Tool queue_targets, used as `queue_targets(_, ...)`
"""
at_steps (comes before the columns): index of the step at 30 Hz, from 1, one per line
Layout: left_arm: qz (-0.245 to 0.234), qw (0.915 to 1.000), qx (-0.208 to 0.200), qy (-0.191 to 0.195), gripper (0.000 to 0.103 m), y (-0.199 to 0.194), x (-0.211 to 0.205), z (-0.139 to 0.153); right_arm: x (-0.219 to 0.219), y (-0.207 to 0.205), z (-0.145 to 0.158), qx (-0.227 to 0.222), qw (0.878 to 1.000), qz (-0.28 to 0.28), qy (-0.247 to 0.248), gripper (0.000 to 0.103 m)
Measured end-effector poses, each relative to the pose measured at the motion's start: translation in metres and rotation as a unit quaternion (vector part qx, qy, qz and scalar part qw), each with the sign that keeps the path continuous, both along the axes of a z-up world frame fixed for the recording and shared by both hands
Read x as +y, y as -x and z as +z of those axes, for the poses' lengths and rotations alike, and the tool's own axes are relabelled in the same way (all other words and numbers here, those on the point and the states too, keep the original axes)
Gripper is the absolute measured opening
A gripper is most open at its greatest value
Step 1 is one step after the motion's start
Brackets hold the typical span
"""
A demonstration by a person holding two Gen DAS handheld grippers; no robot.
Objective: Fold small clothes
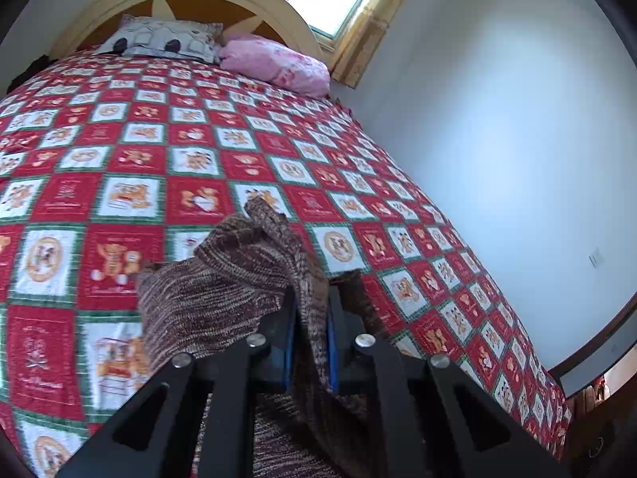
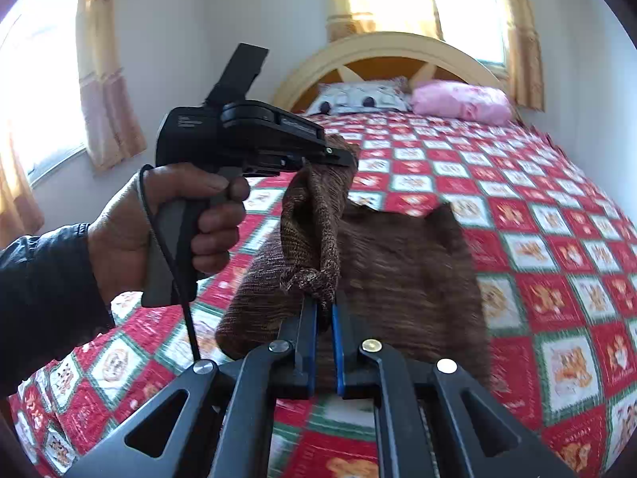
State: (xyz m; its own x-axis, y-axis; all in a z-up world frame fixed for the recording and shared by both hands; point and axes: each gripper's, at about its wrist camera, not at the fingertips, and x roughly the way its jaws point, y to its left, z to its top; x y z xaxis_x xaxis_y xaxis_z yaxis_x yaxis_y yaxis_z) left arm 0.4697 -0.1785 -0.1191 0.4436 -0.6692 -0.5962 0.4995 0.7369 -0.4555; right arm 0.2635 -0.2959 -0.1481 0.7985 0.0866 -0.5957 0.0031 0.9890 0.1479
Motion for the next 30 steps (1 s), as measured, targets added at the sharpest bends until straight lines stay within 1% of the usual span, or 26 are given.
queue_targets(2,-0.01,0.9999,0.003,-0.01,0.013,0.002,-0.014,-0.003,-0.019,0.002,-0.007,0.013,1.0,-0.014,-0.012,0.006)
queue_targets(4,-0.021,0.9994,0.003,-0.029,0.013,0.002,-0.03,-0.008,-0.036,0.005,-0.014,0.026,0.999,-0.023,-0.03,0.006)
queue_targets(10,-0.033,0.9968,0.014,-0.071,0.013,0.002,-0.069,-0.029,-0.064,0.014,-0.038,0.062,0.994,-0.047,-0.072,0.004)
queue_targets(12,-0.036,0.996,0.014,-0.081,0.013,0.002,-0.08,-0.035,-0.072,0.018,-0.044,0.069,0.993,-0.057,-0.08,0.004)
queue_targets(14,-0.037,0.9949,0.005,-0.093,0.015,0.004,-0.09,-0.037,-0.084,0.022,-0.053,0.081,0.989,-0.071,-0.098,0.004)
queue_targets(16,-0.042,0.9951,0.0,-0.09,0.017,0.01,-0.095,-0.033,-0.093,0.029,-0.059,0.084,0.987,-0.079,-0.111,0.004)
queue_targets(18,-0.046,0.9946,-0.011,-0.093,0.032,0.018,-0.096,-0.024,-0.1,0.039,-0.06,0.078,0.985,-0.074,-0.132,0.003)
queue_targets(19,-0.05,0.9933,-0.027,-0.101,0.05,0.027,-0.095,-0.018,-0.102,0.042,-0.059,0.076,0.985,-0.077,-0.132,0.003)
queue_targets(20,-0.048,0.9921,-0.043,-0.108,0.065,0.032,-0.093,-0.013,-0.102,0.045,-0.057,0.075,0.986,-0.085,-0.124,0.004)
queue_targets(22,-0.035,0.9876,-0.089,-0.124,0.075,0.052,-0.076,-0.003,-0.105,0.05,-0.051,0.064,0.987,-0.112,-0.096,0.005)
queue_targets(23,-0.031,0.986,-0.101,-0.129,0.075,0.061,-0.065,-0.002,-0.107,0.053,-0.045,0.05,0.988,-0.119,-0.09,0.006)
queue_targets(24,-0.023,0.9843,-0.108,-0.138,0.076,0.067,-0.057,-0.001,-0.109,0.051,-0.04,0.041,0.988,-0.12,-0.089,0.008)
queue_targets(25,-0.01,0.9818,-0.113,-0.152,0.078,0.072,-0.046,-0.003,-0.108,0.046,-0.032,0.032,0.99,-0.112,-0.085,0.01)
queue_targets(26,0.0,0.9803,-0.115,-0.16,0.08,0.077,-0.034,-0.006,-0.106,0.04,-0.027,0.029,0.991,-0.102,-0.08,0.021)
queue_targets(27,0.016,0.978,-0.115,-0.173,0.081,0.083,-0.02,-0.011,-0.104,0.033,-0.022,0.025,0.993,-0.09,-0.076,0.043)
queue_targets(29,0.036,0.9748,-0.108,-0.192,0.081,0.089,-0.003,-0.022,-0.099,0.013,-0.01,0.013,0.995,-0.059,-0.076,0.067)
queue_targets(30,0.044,0.9747,-0.102,-0.194,0.081,0.094,0.009,-0.029,-0.098,-0.003,-0.008,0.017,0.996,-0.044,-0.081,0.067)
